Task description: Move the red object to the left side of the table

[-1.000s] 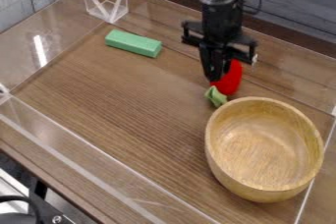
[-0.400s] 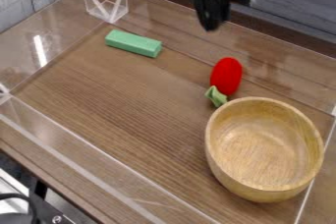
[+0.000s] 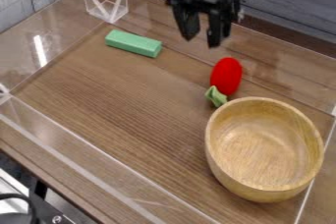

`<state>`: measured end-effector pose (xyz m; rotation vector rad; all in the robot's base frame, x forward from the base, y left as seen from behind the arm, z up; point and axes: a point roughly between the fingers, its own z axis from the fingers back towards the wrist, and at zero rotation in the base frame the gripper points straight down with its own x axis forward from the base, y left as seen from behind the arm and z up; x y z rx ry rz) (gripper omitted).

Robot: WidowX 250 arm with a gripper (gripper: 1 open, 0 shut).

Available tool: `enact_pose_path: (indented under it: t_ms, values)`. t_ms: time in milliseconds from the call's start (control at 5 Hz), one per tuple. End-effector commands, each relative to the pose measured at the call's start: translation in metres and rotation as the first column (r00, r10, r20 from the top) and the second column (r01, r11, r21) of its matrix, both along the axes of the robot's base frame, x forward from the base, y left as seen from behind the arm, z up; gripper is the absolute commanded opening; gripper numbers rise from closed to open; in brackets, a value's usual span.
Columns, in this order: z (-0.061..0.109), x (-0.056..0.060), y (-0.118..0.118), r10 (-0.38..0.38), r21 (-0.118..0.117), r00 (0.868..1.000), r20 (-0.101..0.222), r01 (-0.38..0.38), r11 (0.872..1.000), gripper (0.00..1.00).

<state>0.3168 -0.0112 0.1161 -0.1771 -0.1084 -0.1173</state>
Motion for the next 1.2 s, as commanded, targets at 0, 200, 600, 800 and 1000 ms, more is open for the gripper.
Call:
enact_pose_path:
  t_ms: [0,200,600,800,1000]
  values:
    - [-0.003,0.003,-0.012,-0.036,0.009,0.999,0.03,0.035,0.999,1.0]
    - [-0.019,0.009,-0.02,-0.035,0.02,0.999,0.021,0.035,0.999,1.0]
    - [-0.041,0.017,-0.026,-0.028,0.043,1.0,0.006,0.028,0.999,1.0]
    - [-0.046,0.02,-0.026,-0.021,0.045,1.0,0.003,0.02,0.999,0.0]
    - [-0.036,0.019,-0.023,-0.018,0.041,1.0,0.021,0.017,0.999,0.0]
